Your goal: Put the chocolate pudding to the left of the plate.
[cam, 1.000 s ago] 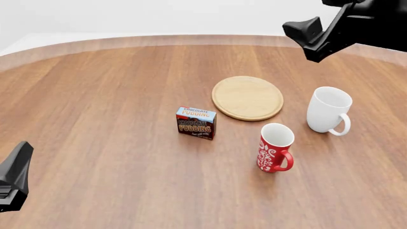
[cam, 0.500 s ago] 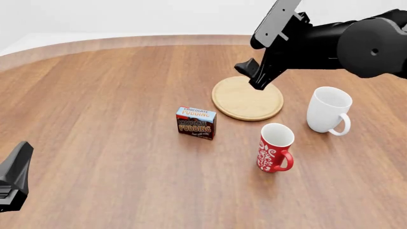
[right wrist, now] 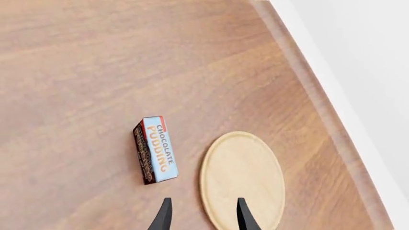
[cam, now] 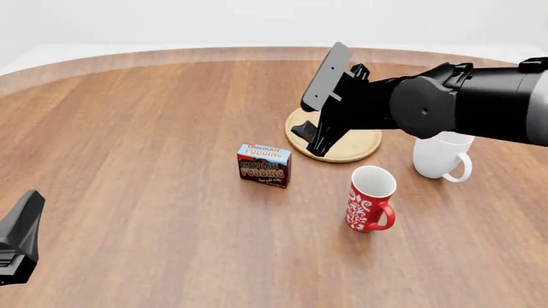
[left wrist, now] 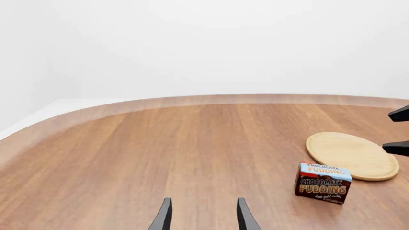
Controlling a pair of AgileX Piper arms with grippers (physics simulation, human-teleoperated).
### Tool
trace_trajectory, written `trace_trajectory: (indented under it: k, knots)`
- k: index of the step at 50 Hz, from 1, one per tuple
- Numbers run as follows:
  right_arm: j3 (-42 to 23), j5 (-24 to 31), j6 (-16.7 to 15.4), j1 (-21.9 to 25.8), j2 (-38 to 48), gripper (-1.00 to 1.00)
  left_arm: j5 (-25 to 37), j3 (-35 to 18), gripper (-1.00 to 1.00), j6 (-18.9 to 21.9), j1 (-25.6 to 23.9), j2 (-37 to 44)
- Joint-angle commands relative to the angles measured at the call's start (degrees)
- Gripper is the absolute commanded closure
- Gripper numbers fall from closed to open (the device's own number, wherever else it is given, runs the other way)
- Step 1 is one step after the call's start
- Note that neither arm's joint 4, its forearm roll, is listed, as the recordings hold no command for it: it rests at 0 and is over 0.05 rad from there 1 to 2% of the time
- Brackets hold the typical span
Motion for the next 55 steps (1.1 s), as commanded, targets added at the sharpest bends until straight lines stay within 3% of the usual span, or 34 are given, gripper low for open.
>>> trace_trajectory:
  k: [1, 23, 55]
  knots:
    - [0.66, -2.08, 0.25, 1.38, 3.56, -1.0, 0.0, 0.0, -1.0, 0.0, 0.0, 0.0]
    - [-0.47, -4.93, 1.76, 3.19, 9.15, -1.0, 0.0, 0.0, -1.0, 0.0, 0.0, 0.0]
    - [-1.17, -8.19, 2.12, 1.96, 16.87, -1.0, 0.0, 0.0, -1.0, 0.0, 0.0, 0.0]
